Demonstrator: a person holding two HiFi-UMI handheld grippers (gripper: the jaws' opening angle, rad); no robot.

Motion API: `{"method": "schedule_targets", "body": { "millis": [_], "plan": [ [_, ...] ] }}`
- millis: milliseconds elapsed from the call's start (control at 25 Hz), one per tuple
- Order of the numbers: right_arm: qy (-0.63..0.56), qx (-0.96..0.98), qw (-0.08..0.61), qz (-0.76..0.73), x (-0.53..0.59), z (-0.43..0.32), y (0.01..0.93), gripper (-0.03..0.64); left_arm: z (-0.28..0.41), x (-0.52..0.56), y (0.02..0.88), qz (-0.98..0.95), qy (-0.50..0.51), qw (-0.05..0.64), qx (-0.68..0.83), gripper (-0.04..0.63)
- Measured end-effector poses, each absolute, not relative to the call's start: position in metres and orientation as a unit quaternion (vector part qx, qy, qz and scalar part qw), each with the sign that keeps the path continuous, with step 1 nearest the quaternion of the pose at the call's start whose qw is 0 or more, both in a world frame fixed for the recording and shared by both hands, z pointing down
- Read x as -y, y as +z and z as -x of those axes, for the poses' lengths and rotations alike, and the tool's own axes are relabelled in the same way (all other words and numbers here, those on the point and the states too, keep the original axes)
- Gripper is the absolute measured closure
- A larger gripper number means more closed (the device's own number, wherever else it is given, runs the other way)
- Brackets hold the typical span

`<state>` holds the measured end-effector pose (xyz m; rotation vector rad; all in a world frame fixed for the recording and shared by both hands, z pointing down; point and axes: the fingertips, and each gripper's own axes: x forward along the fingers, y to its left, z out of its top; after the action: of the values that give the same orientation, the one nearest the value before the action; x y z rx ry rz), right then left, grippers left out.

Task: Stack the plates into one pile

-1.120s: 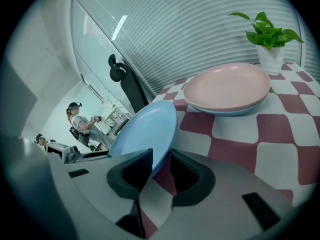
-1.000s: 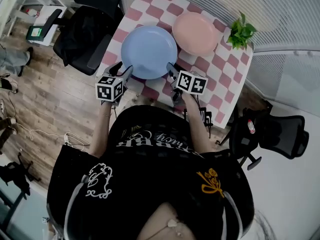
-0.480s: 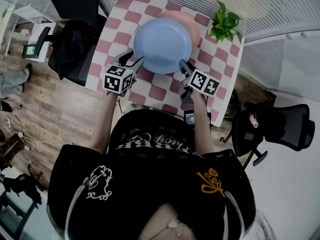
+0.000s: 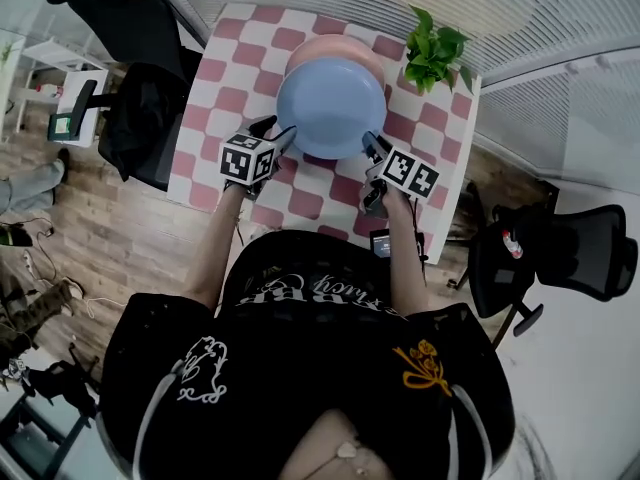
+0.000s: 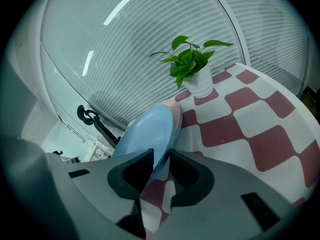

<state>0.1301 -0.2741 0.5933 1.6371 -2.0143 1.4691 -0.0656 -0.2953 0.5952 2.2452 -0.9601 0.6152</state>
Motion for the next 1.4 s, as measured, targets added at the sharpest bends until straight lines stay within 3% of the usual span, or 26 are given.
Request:
{"method": "schedule_targets", "body": {
  "millis": [480,880,1400],
  "plan": [
    [0.552,0.594,-0.009,-0.584,0.297,-0.149,0.603,0.549,0.067,0.326,0.559,-0.86,0.199,0.264,0.388,0.379],
    [0.505,0.578,-0.053,-0.639,0.335,-0.162,0.605,0.565,0.078,0.281,0.557,-0.865,0.232,0.248,0.369,0.38],
    [0.377,0.678,0.022,-0.631,0.333,-0.141,0.563,0.565,0.083,0.244,0.549,-0.873,0.217,0.252,0.356,0.38]
  ]
}}
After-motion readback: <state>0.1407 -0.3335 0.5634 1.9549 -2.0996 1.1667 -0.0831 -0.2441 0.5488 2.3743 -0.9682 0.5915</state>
